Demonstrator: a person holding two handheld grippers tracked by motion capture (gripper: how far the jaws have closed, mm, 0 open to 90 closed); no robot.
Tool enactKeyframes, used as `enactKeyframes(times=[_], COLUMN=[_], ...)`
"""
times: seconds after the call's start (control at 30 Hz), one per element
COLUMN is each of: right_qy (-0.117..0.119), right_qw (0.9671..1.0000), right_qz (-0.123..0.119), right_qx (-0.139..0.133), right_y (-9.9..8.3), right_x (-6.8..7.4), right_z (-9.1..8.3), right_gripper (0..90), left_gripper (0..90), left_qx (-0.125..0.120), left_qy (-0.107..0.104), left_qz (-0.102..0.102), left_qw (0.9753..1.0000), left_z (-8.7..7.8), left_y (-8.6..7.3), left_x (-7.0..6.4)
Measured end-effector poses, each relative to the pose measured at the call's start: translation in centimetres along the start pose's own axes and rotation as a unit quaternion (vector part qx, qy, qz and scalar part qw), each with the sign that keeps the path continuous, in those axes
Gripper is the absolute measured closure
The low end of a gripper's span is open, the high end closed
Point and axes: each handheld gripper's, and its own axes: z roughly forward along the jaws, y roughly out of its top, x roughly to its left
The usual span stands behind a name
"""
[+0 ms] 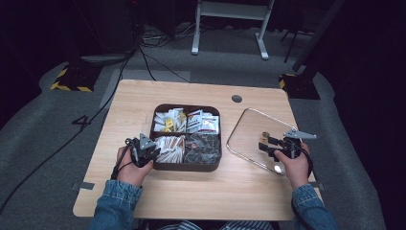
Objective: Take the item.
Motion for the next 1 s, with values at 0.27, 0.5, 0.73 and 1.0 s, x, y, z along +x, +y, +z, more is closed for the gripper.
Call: enactKeyframes(times=[0.27, 0.5, 0.73, 1.0], right_qy=[-0.002, -0.007, -0.008, -0.01], right_qw=[1.0, 0.9998, 0.9998, 0.9998], right_qz=[-0.001, 0.001, -0.001, -0.012], right_qx=[0.008, 0.017, 0.018, 0.013], right_y=[-0.7, -1.1, -1.2, -0.8], right_x=[-0.2, -0.5, -0.7, -0.3], right_z=[-0.5, -0.7, -0.7, -0.4], right_gripper=[39.9, 40.7, 40.9, 41.2], left_gripper=[88.7, 89.9, 89.9, 90.0], left_qx=[0.034, 0.024, -0.024, -0.096], left_qy=[0.005, -0.014, -0.06, -0.125], left_qz=[0.013, -0.001, -0.031, -0.08], left_qw=[0.9993, 0.9996, 0.9974, 0.9842], left_z=[0.6, 0.4, -0.7, -2.5], left_y=[0.5, 0.8, 0.9, 1.2], left_x=[0.1, 0.3, 1.0, 1.5])
